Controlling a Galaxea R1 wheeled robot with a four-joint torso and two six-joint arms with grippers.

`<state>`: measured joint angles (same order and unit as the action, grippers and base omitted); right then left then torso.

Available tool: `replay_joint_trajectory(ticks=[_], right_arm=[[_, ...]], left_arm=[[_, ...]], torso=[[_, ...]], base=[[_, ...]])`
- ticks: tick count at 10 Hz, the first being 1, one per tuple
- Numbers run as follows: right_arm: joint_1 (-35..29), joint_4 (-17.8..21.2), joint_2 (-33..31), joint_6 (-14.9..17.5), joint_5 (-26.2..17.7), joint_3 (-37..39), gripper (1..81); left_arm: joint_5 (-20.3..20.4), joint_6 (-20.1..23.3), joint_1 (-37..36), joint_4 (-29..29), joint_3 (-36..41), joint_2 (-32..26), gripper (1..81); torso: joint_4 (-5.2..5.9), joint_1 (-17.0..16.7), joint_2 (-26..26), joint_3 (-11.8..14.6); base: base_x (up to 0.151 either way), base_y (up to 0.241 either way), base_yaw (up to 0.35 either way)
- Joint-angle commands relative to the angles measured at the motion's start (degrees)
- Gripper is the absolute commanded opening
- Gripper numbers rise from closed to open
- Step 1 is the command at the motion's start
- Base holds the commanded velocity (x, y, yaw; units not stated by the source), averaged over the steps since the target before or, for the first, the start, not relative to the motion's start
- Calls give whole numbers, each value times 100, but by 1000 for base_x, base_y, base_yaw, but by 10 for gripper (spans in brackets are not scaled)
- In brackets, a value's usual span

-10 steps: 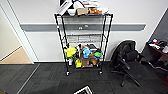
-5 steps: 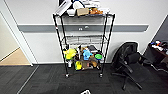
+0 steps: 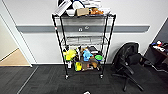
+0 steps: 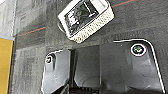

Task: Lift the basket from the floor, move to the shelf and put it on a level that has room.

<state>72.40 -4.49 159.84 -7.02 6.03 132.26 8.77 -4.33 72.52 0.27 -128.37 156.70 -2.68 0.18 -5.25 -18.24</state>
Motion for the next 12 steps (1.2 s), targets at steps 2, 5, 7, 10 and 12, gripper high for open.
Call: replay_joint_trajectory(ticks=[2,5,7,10,12], right_arm=[[-291,-9,-73,-36,-261,-52,811],[-230,0,-38,-62,-278,-78,811],[-169,9,-29,-62,-269,-96,811],[42,0,-55,-71,-269,-96,811],[122,9,-99,-71,-269,-105,811]], left_arm=[[-296,11,-268,-35,66,-59,811],[-288,-121,-119,-484,74,-181,811],[-305,-121,-119,-510,171,-261,811],[-332,-130,-84,-624,356,-323,811],[-323,-130,-76,-624,391,-323,811]], torso=[[0,-2,0,0],[0,367,-573,0],[0,413,-649,0],[0,739,-1180,0],[0,2059,-3234,-1283]], base=[[0,0,0],[0,0,0],[0,0,0],[0,0,0],[0,0,0]])
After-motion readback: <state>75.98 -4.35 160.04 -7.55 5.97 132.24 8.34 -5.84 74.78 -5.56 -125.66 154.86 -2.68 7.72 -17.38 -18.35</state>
